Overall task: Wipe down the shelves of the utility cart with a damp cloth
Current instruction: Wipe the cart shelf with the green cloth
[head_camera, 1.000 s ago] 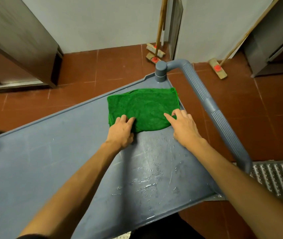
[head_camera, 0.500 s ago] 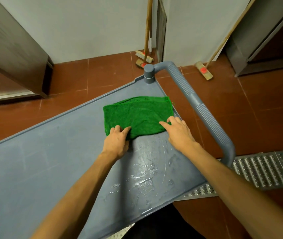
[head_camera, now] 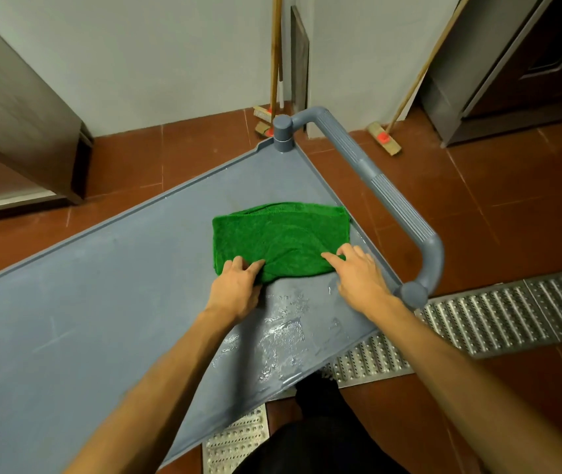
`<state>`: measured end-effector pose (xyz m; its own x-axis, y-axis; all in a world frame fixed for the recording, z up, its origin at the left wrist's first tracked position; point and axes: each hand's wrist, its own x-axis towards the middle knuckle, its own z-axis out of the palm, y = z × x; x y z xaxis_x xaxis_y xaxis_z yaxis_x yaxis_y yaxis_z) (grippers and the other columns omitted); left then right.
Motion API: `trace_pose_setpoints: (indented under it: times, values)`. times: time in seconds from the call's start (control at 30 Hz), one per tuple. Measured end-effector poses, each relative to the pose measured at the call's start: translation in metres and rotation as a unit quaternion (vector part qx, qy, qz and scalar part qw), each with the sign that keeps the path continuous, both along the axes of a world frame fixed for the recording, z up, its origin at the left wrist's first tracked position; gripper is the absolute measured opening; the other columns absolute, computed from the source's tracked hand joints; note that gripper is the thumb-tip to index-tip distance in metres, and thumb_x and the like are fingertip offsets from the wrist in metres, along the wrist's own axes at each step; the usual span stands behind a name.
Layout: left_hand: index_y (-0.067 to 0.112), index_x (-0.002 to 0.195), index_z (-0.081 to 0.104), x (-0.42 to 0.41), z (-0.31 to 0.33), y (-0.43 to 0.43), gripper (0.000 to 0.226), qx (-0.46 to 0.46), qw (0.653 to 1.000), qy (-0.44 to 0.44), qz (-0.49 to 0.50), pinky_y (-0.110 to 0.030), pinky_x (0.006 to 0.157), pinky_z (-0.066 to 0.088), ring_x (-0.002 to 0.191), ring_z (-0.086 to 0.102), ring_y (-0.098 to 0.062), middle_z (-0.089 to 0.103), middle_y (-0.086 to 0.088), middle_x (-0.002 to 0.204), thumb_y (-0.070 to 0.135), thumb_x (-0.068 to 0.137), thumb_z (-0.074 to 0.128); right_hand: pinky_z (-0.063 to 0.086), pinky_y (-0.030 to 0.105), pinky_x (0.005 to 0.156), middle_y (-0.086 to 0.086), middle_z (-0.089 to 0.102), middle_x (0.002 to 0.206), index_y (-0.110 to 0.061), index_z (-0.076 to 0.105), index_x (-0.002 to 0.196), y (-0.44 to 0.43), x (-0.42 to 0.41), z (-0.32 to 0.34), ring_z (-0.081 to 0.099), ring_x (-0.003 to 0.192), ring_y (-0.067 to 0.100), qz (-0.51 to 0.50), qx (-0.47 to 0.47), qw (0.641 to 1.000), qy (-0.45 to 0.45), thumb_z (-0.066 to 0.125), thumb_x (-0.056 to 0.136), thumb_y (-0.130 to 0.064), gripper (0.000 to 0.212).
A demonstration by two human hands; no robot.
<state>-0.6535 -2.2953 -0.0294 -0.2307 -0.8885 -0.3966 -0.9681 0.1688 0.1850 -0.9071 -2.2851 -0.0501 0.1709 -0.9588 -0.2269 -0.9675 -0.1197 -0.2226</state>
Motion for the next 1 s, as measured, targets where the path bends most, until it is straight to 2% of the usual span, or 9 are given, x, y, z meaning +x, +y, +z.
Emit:
trace_pose_setpoints:
  times: [0.2, 0.33, 0.53, 0.73, 1.0]
  values:
    - [0.023, 0.155, 0.032, 0.003, 0.001, 0.029, 0.058, 0.001, 1.0, 0.001, -0.029, -0.042, 0.096, 0.047, 0.119, 0.045, -0.031, 0.046, -0.013, 0.128, 0.032, 0.101, 0.05, 0.041, 0.037, 0.094, 0.007, 0.046, 0.127, -0.025, 0.039, 0.148, 0.041, 0.005, -0.003, 0.044, 0.112, 0.025, -0.041, -0.005, 0.999, -0.007, 0.053, 0.087, 0.001, 0.067]
    - [0.023, 0.155, 0.031, 0.006, 0.002, 0.05, 0.058, 0.003, 0.999, 0.005, -0.036, -0.043, 0.093, 0.049, 0.119, 0.045, -0.031, 0.046, -0.013, 0.128, 0.032, 0.101, 0.05, 0.044, 0.039, 0.093, 0.007, 0.048, 0.125, -0.025, 0.041, 0.146, 0.066, 0.01, -0.005, 0.045, 0.113, 0.025, -0.063, -0.005, 0.998, -0.019, 0.058, 0.086, -0.003, 0.066]
    - [0.024, 0.155, 0.03, 0.014, 0.001, 0.078, 0.058, -0.004, 0.999, 0.007, -0.046, -0.042, 0.091, 0.049, 0.118, 0.044, -0.03, 0.045, -0.013, 0.126, 0.032, 0.101, 0.049, 0.042, 0.038, 0.092, 0.007, 0.051, 0.12, -0.023, 0.045, 0.143, 0.102, 0.024, -0.005, 0.048, 0.108, 0.026, -0.094, -0.016, 0.995, -0.009, 0.053, 0.084, -0.005, 0.062]
    - [0.024, 0.155, 0.03, 0.026, 0.0, 0.103, 0.058, -0.006, 0.999, 0.017, -0.05, -0.043, 0.094, 0.049, 0.119, 0.044, -0.031, 0.046, -0.013, 0.127, 0.031, 0.102, 0.049, 0.045, 0.038, 0.089, 0.006, 0.054, 0.117, -0.023, 0.05, 0.139, 0.128, 0.04, -0.004, 0.053, 0.106, 0.026, -0.126, -0.027, 0.992, -0.019, 0.048, 0.095, -0.016, 0.045]
    - [0.029, 0.155, 0.033, 0.054, 0.0, 0.138, 0.058, 0.001, 0.998, 0.053, -0.03, -0.043, 0.093, 0.05, 0.119, 0.045, -0.029, 0.047, -0.012, 0.126, 0.027, 0.1, 0.052, 0.05, 0.038, 0.087, 0.004, 0.056, 0.115, -0.023, 0.053, 0.138, 0.144, 0.062, 0.0, 0.055, 0.106, 0.025, -0.114, -0.023, 0.993, -0.015, 0.049, 0.096, -0.018, 0.042]
